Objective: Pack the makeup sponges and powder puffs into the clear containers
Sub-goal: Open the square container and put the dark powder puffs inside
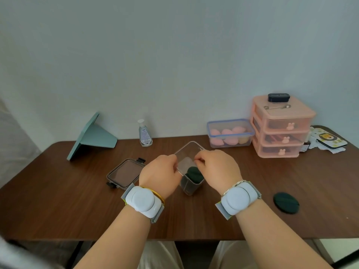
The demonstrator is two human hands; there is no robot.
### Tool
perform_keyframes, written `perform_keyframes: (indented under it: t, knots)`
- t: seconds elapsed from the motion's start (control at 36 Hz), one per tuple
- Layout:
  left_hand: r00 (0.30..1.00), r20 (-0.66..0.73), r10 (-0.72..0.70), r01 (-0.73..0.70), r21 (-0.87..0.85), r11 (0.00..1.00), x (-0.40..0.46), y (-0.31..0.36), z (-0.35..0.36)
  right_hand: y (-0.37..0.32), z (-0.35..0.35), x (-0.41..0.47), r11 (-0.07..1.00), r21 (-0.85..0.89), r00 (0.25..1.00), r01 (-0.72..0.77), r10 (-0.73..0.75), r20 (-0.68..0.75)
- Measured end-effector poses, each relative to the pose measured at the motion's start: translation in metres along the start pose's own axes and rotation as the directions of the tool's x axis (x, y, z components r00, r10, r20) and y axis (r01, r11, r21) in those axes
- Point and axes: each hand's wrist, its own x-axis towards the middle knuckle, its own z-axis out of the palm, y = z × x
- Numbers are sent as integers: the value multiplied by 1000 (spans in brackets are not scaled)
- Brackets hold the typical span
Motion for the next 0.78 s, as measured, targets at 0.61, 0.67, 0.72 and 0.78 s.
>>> perform_keyframes:
  t: [0.61,0.67,0.72,0.78]
  knots:
    - [995,-60,81,-82,-21,996,2,58,23,80,-45,-57,768,-262,783,-584,619,70]
    - [996,-49,81,-82,-31,996,5,61,25,84,-46,-66,741,-302,758,-600,647,81]
    - [995,-33,97,-99,-42,994,4,67,26,88,-45,-74,720,-321,731,-616,674,109]
    - [992,-26,125,-126,-38,991,3,74,28,91,-45,-83,697,-326,696,-639,704,139]
